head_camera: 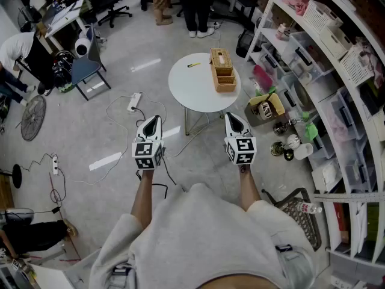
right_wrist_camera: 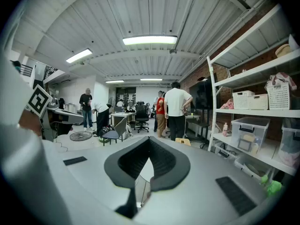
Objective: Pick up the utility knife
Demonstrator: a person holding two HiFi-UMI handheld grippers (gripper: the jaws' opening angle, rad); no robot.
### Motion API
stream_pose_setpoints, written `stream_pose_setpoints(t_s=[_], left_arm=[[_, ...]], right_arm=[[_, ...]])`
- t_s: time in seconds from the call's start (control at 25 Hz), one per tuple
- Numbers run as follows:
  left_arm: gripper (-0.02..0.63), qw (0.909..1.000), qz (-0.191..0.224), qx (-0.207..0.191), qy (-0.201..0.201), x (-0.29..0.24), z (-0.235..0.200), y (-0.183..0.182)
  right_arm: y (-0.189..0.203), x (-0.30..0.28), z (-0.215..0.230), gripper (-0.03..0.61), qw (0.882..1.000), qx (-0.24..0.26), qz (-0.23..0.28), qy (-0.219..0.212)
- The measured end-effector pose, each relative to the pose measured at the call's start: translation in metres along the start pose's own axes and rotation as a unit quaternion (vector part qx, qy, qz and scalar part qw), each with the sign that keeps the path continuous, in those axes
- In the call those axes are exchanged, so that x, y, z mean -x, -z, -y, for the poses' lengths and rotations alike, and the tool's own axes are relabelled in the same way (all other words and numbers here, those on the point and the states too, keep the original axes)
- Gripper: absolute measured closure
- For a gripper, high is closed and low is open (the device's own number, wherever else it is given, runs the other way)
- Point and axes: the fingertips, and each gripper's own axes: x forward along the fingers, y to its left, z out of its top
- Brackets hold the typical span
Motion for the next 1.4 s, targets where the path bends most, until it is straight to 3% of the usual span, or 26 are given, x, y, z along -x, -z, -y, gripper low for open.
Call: stream_pose_setpoints(t_s=[1.0, 1.4], left_arm=[[0.594, 0.9999, -0.006, -0.002, -0.011, -0.042, 0.035, -0.003], [0.594, 0.9997, -0.012, -0.006, 0.019, -0.089, 0.029, -0.002]], right_arm=[[0.011, -0.023, 0.033, 0.546, 0.999, -0.01, 0.001, -0.034], [0.012, -0.056, 0.046, 0.546, 1.0, -0.013, -0.007, -0.021]])
